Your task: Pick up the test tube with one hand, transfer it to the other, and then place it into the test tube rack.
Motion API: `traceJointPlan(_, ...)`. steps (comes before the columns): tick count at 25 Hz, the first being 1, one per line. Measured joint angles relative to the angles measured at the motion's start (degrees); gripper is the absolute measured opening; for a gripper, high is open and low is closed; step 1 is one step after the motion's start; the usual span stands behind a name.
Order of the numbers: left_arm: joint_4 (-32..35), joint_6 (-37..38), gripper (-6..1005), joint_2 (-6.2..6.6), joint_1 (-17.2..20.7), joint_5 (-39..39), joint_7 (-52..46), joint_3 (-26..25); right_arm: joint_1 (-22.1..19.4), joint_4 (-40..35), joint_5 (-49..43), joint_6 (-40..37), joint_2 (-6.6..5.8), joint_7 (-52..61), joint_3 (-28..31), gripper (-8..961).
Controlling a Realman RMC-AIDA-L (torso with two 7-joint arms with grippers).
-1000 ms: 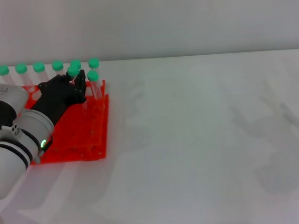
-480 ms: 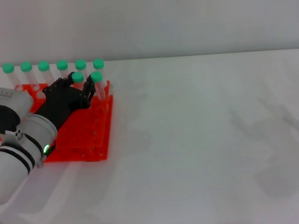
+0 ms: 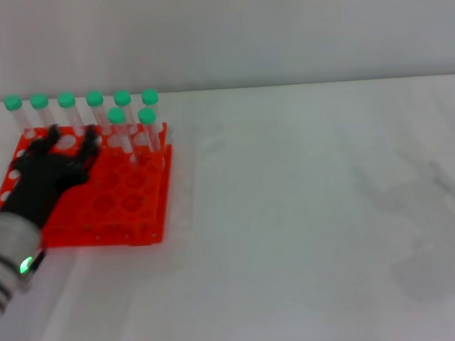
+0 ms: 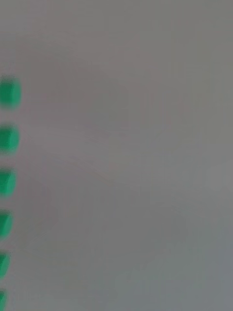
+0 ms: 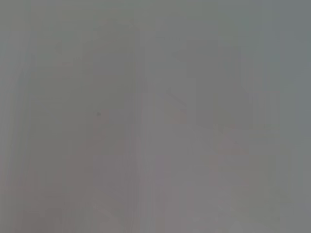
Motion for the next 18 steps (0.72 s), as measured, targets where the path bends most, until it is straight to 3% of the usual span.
traceJointPlan(7, 0.0, -10.3, 608, -0.17, 8.4, -0.7, -0.5, -6.7, -0.5, 0.0, 0.1, -0.2, -0.15, -0.1, 0.7, 858)
traceJointPlan(18, 0.1, -18.6, 611, -0.17, 16.1, -11.5, -0.7, -7.4, -0.8, 1.1, 0.3, -0.4, -0.07, -2.4, 3.9, 856)
